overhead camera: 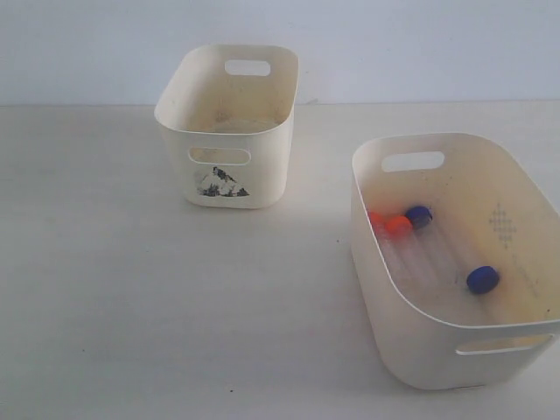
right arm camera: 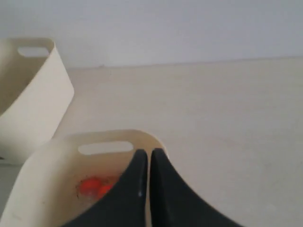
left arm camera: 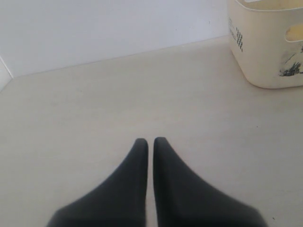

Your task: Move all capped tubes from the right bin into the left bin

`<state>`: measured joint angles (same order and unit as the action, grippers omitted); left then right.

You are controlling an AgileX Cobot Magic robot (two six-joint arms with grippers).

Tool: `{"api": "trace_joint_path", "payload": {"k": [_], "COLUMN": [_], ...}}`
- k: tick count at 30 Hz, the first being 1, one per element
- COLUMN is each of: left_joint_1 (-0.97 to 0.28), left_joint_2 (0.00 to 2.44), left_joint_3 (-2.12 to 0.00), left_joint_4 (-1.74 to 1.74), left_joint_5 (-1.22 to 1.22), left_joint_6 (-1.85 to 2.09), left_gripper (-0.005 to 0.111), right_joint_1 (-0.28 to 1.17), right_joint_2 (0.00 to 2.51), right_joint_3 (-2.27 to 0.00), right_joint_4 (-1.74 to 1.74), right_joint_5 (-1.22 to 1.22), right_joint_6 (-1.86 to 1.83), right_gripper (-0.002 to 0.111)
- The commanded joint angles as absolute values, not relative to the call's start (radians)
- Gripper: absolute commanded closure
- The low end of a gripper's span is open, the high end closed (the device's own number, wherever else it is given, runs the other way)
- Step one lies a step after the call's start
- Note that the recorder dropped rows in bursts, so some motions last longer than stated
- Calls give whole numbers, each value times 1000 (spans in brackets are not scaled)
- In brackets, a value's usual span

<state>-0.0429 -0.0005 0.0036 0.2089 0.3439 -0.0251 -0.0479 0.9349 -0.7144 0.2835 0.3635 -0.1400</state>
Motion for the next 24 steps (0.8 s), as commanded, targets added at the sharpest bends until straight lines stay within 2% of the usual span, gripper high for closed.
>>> {"api": "trace_joint_path", "payload": {"k": [1,6,12,16,24], "left_joint_1": [-44,-44,-44,-44,-44], "left_joint_2": [0,0,0,0,0], "left_joint_3": [0,0,0,0,0], "left_joint_4": [206,206,206,206,206], "left_joint_5": [341,341,341,341,341], "left_joint_6": [-35,-35,-35,-35,-35], "left_gripper": [102,102,102,102,102], "right_joint_1": [-23,72,129,131,131], "right_joint_2": [1072,1185,1330,1432,1597], "right_joint_3": [-831,-1058,-1323,-1410,-1418], "right_joint_4": [370,349,186,121,127], "right_joint_5": [502,679,1008,1215,1221], "right_joint_6": [-282,-310,-32,53,80], "right_gripper": [106,106,106,106,106]}}
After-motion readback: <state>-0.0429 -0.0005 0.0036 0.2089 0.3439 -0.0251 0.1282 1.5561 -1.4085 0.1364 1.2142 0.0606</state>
